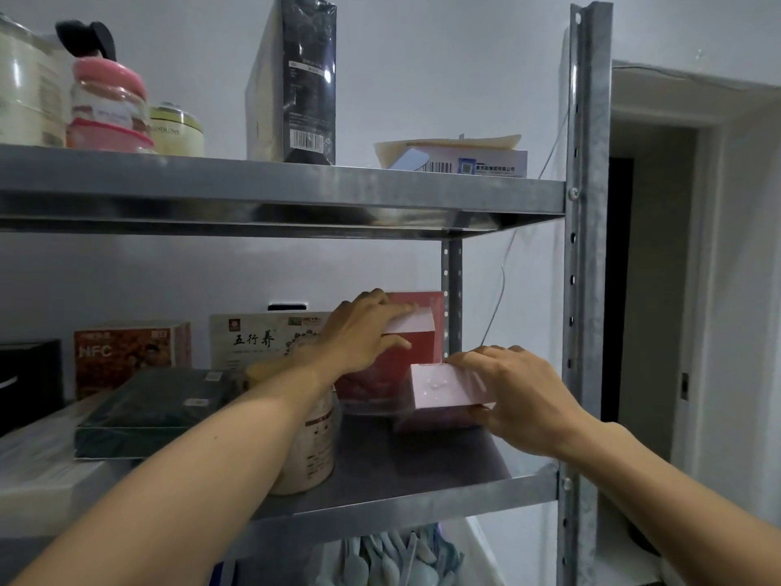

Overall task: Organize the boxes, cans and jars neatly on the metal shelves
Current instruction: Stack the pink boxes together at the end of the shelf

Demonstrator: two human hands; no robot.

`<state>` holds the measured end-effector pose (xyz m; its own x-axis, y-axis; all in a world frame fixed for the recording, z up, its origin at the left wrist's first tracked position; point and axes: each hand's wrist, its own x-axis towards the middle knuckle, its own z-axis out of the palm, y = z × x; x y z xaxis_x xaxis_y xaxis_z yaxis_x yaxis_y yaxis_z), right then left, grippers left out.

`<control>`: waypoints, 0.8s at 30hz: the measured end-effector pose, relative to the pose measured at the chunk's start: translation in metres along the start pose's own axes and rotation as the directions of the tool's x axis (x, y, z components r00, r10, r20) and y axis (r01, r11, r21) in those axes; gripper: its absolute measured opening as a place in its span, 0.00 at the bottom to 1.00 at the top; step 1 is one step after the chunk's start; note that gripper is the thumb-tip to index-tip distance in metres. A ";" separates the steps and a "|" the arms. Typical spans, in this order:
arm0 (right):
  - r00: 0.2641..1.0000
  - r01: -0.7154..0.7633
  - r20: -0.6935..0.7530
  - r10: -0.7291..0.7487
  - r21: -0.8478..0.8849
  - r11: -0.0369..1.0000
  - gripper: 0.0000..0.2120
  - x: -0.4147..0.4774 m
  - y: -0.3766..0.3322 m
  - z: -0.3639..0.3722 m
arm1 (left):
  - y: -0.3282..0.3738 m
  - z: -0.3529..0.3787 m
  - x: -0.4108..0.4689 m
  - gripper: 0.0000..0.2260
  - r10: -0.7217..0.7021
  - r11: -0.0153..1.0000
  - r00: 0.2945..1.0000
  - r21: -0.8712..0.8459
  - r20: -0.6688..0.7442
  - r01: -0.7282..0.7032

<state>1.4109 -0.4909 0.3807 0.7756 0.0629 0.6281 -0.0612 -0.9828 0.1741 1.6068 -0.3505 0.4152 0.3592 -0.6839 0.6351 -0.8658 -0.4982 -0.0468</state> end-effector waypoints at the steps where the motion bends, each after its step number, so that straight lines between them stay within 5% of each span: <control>1: 1.000 -0.007 0.006 0.007 0.007 1.000 0.31 0.002 0.001 0.000 | 0.000 0.002 0.001 0.28 -0.006 1.000 1.000 0.021 -0.018 0.007; 5: 0.999 -0.034 0.043 0.032 0.036 0.999 0.32 0.006 0.004 0.002 | 0.001 0.003 0.002 0.31 -0.041 0.996 0.996 0.074 -0.079 0.047; 10: 0.997 -0.071 0.009 0.071 0.101 0.992 0.30 0.010 0.009 0.010 | -0.014 -0.009 -0.007 0.37 -0.032 0.999 0.984 -0.025 0.178 0.037; 13: 0.997 -0.076 0.006 0.076 0.108 0.991 0.30 0.014 0.011 0.011 | -0.028 -0.018 -0.012 0.40 -0.089 0.996 0.979 0.043 0.181 0.082; 18: 0.992 -0.079 -0.087 0.088 0.102 0.992 0.30 0.027 0.013 0.008 | -0.049 -0.013 -0.016 0.27 -0.184 0.968 0.979 -0.158 0.092 0.197; 24: 0.987 -0.038 -0.144 0.065 0.184 0.982 0.27 0.052 0.024 0.013 | -0.051 -0.014 -0.008 0.18 -0.195 0.920 0.979 -0.357 -0.064 0.160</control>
<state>1.4579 -0.5134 0.4070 0.6711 0.0232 0.7410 0.0262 -0.9996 0.0076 1.6429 -0.3121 0.4232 0.4982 -0.5375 0.6803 -0.8635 -0.3781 0.3337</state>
